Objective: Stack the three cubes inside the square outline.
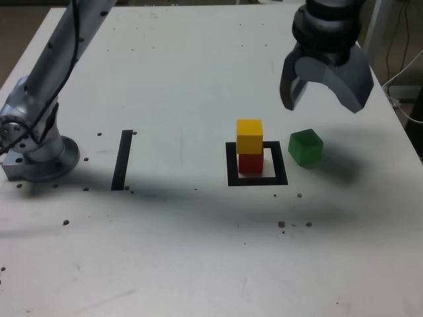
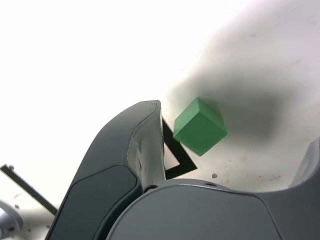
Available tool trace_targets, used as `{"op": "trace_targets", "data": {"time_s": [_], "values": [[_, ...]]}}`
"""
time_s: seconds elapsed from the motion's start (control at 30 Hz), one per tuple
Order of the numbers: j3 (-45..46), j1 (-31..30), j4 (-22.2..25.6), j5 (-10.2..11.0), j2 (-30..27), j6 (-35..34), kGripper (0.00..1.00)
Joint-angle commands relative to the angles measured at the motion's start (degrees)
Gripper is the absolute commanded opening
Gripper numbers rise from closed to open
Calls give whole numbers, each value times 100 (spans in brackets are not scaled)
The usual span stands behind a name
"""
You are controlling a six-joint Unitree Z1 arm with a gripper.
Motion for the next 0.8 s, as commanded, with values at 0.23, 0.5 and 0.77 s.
{"op": "trace_targets", "data": {"time_s": [0.23, 0.5, 0.77], "values": [[462, 2, -345, -28, 2, 682, 99], [901, 27, -672, -85, -26, 1007, 99], [987, 32, -748, -171, 19, 1130, 97]]}}
